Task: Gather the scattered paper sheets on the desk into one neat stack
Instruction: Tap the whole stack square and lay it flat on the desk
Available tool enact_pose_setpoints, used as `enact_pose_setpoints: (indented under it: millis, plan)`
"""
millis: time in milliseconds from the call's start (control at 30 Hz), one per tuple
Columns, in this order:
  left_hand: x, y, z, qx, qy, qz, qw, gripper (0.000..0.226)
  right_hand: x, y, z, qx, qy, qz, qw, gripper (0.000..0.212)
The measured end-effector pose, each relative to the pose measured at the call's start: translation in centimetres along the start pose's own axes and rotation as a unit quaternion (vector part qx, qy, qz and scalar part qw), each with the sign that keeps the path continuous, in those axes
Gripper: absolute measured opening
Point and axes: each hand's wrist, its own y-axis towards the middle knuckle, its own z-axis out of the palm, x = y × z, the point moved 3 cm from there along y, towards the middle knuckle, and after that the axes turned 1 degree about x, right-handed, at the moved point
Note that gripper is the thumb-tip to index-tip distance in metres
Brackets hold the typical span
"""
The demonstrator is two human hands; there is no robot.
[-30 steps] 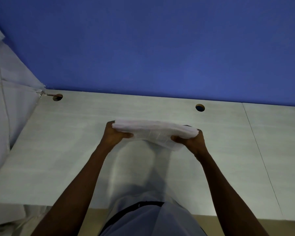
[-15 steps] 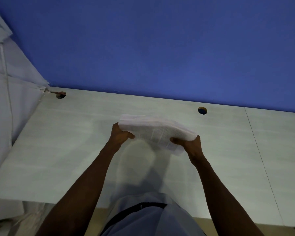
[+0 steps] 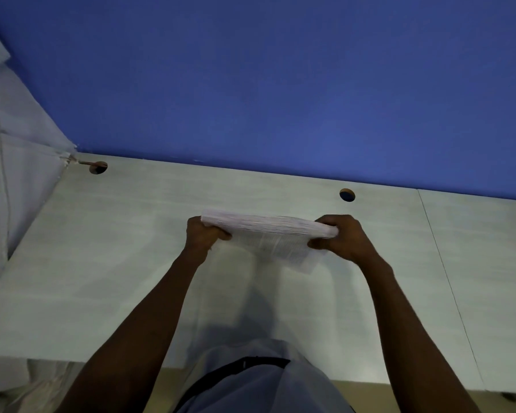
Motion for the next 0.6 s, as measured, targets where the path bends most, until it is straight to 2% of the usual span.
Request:
enact_pose_setpoints:
  millis: [100, 167, 233, 300, 367, 433, 467, 533, 600]
  plan:
    - [0.3, 0.5, -0.2, 0.005, 0.004, -0.003, 1.0, 0.037, 3.7, 1.1, 0.1, 0.052, -0.266, -0.017, 0.962, 0.048]
    - [0.1, 0.4, -0.1, 0.013, -0.005, 0.01, 1.0, 0.039, 6.6, 2.0, 2.5, 0.052, -0.35, -0.079, 0.932, 0.054]
    - [-0.2, 0.1, 0.0, 0.019, -0.016, 0.03, 0.999, 0.038, 8.9, 2.9, 5.3, 0.053, -0.384, -0.131, 0.913, 0.049]
    - [-0.1, 0.0, 0.0, 0.014, -0.023, 0.035, 0.999, 0.036, 9.7, 3.8, 6.9, 0.055, -0.396, -0.138, 0.906, 0.045]
    - [0.5, -0.1, 0.0, -0.044, -0.026, 0.039, 0.998, 0.041, 9.8, 4.7, 7.0, 0.06, -0.395, -0.141, 0.906, 0.041]
    - [2.3, -0.3, 0.3, -0.131, -0.025, 0.005, 0.991, 0.072, 9.6, 5.4, 6.3, 0.063, -0.371, -0.141, 0.916, 0.036]
    - [3.5, -0.9, 0.8, -0.144, -0.055, -0.046, 0.987, 0.088, 9.3, 5.6, 5.8, 0.069, -0.346, -0.134, 0.926, 0.036]
    - [4.9, -2.6, 2.5, -0.068, -0.157, -0.154, 0.973, 0.098, 8.9, 5.9, 4.3, 0.088, -0.272, -0.107, 0.952, 0.039]
    - [4.1, -3.7, 3.8, 0.067, -0.217, -0.19, 0.955, 0.084, 8.5, 5.6, 2.0, 0.093, -0.159, -0.07, 0.98, 0.037]
